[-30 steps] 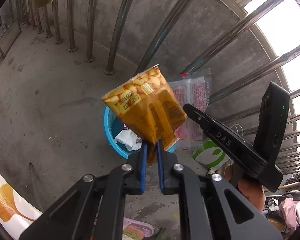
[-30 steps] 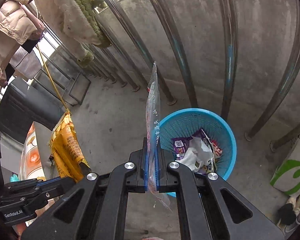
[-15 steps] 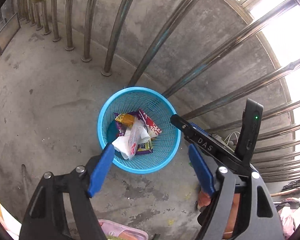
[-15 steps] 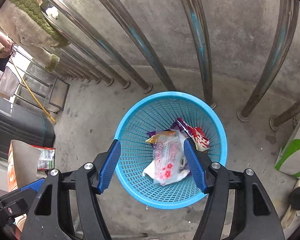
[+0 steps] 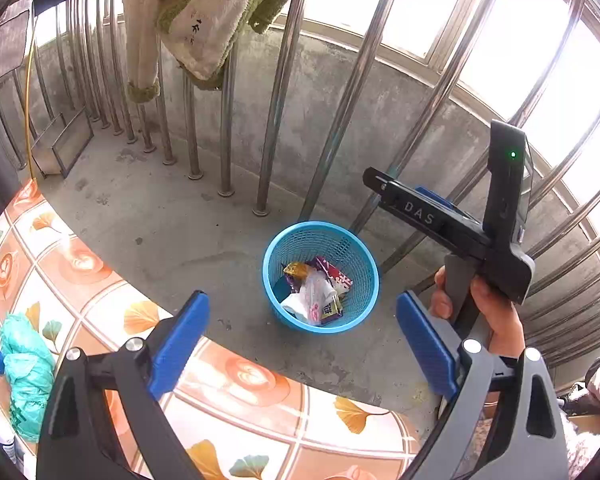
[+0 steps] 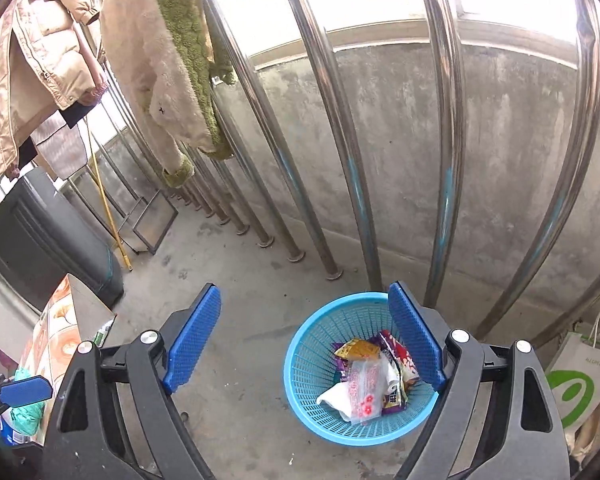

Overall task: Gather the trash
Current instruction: 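Move both tools back from the wastebasket to the table, then grasp the teal plastic bag with the right tool while the left tool grasps the blue tablet box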

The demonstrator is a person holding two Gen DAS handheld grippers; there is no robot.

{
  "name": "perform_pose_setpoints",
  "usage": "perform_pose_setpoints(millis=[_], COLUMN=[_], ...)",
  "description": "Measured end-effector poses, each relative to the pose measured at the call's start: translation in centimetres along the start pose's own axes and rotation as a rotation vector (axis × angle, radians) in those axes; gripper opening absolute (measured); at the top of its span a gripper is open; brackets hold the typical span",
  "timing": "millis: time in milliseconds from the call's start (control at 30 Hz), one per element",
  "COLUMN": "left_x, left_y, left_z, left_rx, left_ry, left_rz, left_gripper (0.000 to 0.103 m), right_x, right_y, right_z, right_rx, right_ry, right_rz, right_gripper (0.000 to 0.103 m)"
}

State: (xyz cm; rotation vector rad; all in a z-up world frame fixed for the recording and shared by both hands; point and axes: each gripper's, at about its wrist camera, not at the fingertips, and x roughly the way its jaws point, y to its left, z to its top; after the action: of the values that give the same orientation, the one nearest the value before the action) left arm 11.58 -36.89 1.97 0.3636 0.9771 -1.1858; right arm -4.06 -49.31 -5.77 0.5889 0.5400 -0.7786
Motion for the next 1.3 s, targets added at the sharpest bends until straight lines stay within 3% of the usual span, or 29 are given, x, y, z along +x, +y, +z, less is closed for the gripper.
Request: perform_pose_setpoints(millis=[200, 267, 367, 500, 567, 700, 767, 933, 1033, 1133, 1200, 1300], left_x=[-9.2, -13.2, -15.9, -19.9, -20.9, -21.2, -21.1, -19.3, -17.8, -16.0, -15.7, -15.3], left_y=[4.1, 6.8, 9.2, 13.8, 16.1, 19.2, 20.1, 21.4, 21.0, 20.4, 20.0, 20.3], left_z=[-7.5, -11.1, -14.7, -21.0, -23.7, -27.6, -28.5, -29.1, -29.4, -29.4, -29.3, -29.9], left_rx=[-0.051, -0.122, -0.199, -0.359, -0.457, -0.623, -0.658, -0.660, -0.650, -0.647, -0.646, -0.677], left_ry=[-0.114, -0.173, -0.206, -0.261, -0.281, -0.295, -0.297, -0.269, -0.230, -0.215, -0.233, -0.253], left_rz=[0.117, 0.175, 0.222, 0.362, 0.374, 0.409, 0.408, 0.468, 0.512, 0.520, 0.501, 0.467], left_gripper=[0.098, 0.098, 0.098, 0.098, 0.098, 0.098, 0.098, 0.098, 0.098, 0.098, 0.098, 0.098], right_x=[-3.5, -4.7, -6.5, -7.7, -7.5, -6.5, -5.7, -3.3, -1.5, 0.3, 0.8, 0.7], right_y=[5.4, 7.3, 10.4, 15.3, 17.9, 23.4, 25.6, 30.1, 30.9, 31.4, 31.3, 31.0], right_z=[0.0, 0.0, -0.2, -1.5, -2.7, -6.0, -7.3, -10.8, -11.5, -12.3, -12.7, -12.9], right_rx=[-0.126, -0.172, -0.237, -0.320, -0.355, -0.421, -0.430, -0.439, -0.385, -0.355, -0.359, -0.374], right_ry=[-0.038, -0.046, -0.037, 0.052, 0.122, 0.274, 0.342, 0.483, 0.545, 0.621, 0.655, 0.673], right_rz=[0.090, 0.134, 0.216, 0.375, 0.450, 0.586, 0.632, 0.681, 0.659, 0.646, 0.655, 0.679], right_gripper=[0.087, 0.089, 0.090, 0.090, 0.090, 0.090, 0.090, 0.090, 0.088, 0.070, 0.053, 0.049])
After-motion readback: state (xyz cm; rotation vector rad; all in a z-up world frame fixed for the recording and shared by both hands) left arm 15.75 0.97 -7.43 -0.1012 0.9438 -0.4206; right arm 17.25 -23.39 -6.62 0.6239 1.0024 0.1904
